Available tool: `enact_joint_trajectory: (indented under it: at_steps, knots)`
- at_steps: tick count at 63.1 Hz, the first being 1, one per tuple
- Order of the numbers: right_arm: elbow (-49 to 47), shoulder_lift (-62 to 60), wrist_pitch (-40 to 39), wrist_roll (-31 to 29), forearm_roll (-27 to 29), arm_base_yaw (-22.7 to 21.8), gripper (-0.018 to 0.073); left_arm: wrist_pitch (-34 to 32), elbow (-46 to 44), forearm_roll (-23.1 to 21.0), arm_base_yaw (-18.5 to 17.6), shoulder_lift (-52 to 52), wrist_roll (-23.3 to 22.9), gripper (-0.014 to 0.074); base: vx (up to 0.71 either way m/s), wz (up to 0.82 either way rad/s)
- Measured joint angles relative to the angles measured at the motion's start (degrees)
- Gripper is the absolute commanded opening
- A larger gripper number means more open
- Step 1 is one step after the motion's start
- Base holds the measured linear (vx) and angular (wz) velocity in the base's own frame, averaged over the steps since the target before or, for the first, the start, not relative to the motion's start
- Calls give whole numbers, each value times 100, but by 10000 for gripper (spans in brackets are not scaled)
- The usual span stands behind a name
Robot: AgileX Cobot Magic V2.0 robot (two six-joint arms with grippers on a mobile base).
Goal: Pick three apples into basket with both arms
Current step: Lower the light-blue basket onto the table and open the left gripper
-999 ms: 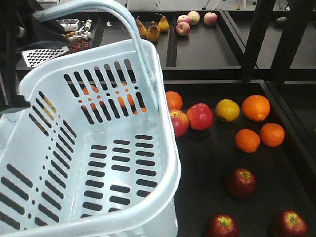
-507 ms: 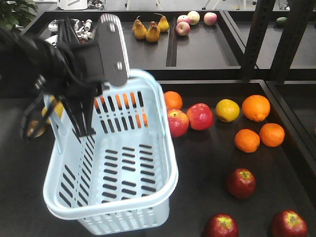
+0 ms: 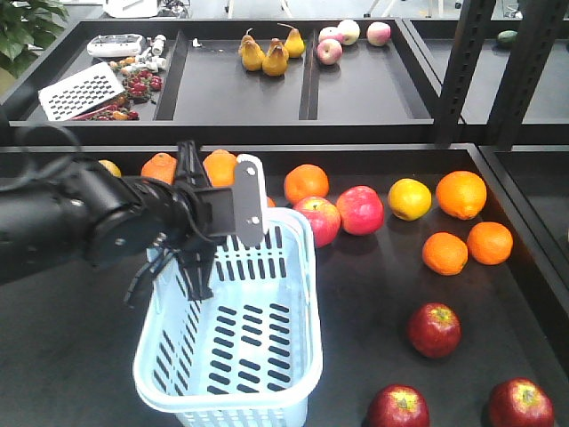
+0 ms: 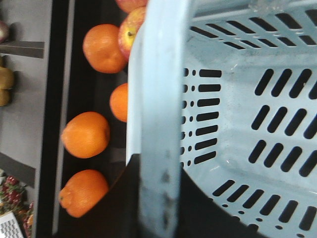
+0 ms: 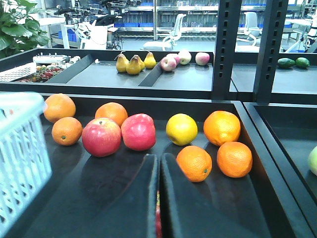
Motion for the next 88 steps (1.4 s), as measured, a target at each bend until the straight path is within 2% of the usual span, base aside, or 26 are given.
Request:
enact_joint_trajectory:
  at_steps: [14, 23, 33, 41, 49, 55, 77, 83, 88]
  knots:
    - [0, 0, 0, 0, 0, 0, -8, -54, 0, 0, 0, 429, 0, 11, 0, 0]
    - [0, 0, 0, 0, 0, 0, -8, -56, 0, -44, 0, 436, 0, 78, 0, 0]
    - [0, 0, 0, 0, 0, 0, -8, 219, -5, -161, 0, 442, -6, 255, 0, 0]
    - [0, 0, 0, 0, 0, 0, -8, 396, -33, -401, 0, 434, 81, 475, 0, 0]
    - [0, 0, 0, 0, 0, 0, -8, 608, -45, -717, 0, 429, 130, 650, 0, 0]
    - [0, 0, 0, 0, 0, 0, -8, 676, -32, -965, 0, 396, 130, 725, 0, 0]
    - [0, 0, 0, 0, 0, 0, -8, 1042, -32, -1884, 31, -706, 109, 682, 0, 0]
    - [0, 0, 0, 0, 0, 0, -8, 1218, -32, -2195, 228, -1049, 31, 672, 0, 0]
    - [0, 0, 0, 0, 0, 0, -8, 1376, -32, -2468, 553, -1270, -149, 664, 0, 0]
